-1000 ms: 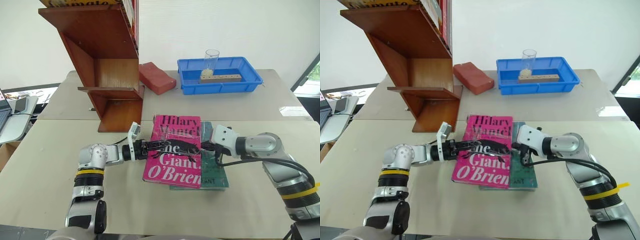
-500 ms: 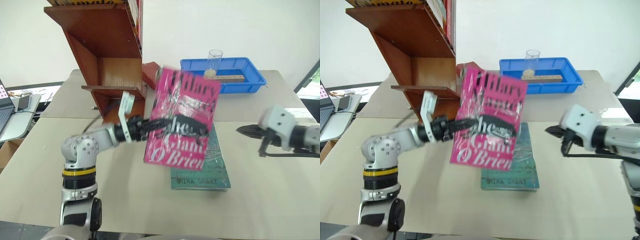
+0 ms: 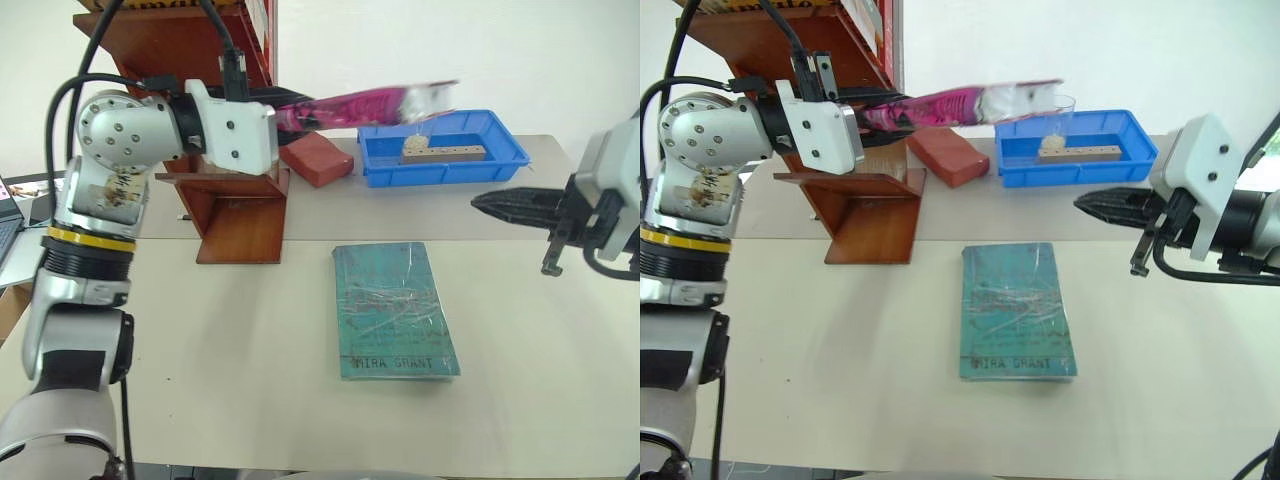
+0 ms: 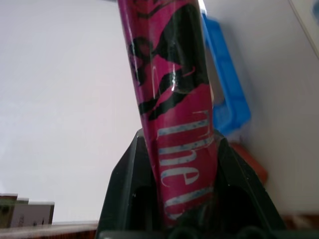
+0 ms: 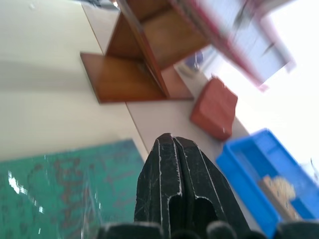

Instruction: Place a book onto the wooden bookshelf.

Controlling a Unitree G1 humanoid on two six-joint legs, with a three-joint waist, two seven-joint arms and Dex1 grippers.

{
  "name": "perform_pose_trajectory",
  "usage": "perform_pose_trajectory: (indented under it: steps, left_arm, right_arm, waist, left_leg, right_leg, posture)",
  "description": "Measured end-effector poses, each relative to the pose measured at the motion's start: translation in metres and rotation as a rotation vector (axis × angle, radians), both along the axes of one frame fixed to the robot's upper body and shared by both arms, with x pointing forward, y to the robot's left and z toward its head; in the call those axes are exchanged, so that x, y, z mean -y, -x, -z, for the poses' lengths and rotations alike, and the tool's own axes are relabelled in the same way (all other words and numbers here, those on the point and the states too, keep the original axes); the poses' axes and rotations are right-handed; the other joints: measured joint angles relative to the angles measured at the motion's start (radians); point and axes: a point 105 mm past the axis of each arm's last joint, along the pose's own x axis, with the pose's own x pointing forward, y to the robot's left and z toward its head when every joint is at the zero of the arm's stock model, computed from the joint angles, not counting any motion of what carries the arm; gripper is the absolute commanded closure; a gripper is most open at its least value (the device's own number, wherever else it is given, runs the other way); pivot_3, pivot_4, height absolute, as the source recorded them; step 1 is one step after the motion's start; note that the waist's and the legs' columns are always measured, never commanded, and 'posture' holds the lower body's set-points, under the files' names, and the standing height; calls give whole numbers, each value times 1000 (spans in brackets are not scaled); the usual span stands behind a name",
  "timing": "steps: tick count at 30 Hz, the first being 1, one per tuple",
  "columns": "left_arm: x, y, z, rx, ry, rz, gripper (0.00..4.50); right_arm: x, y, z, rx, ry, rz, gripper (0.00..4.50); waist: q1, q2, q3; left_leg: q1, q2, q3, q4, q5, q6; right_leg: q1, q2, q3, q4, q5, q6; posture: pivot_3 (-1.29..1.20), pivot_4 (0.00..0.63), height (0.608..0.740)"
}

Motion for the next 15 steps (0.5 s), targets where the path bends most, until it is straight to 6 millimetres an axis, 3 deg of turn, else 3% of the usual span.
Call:
perform_pose_trajectory:
  steps: [7,15]
  left_arm:
    - [-37,-24,27,-36,-106,-173,3801]
    - [-65,-32,45,-102,-168,-314,3801]
  right_arm:
    - [-19,-9,-7,4,-46,-63,4500]
    - [-20,-13,-5,-11,-61,-58,4500]
  waist:
    - [3,-2,2]
    - [0,-2,2]
  left_leg:
    - [-3,0,0,1,0,0]
    - [-5,1,1,2,0,0]
  right_leg:
    - [-4,-1,-1,6,0,1]
    - [-14,0,-2,13,0,1]
  posture:
    - [0,150,637]
    - [0,150,637]
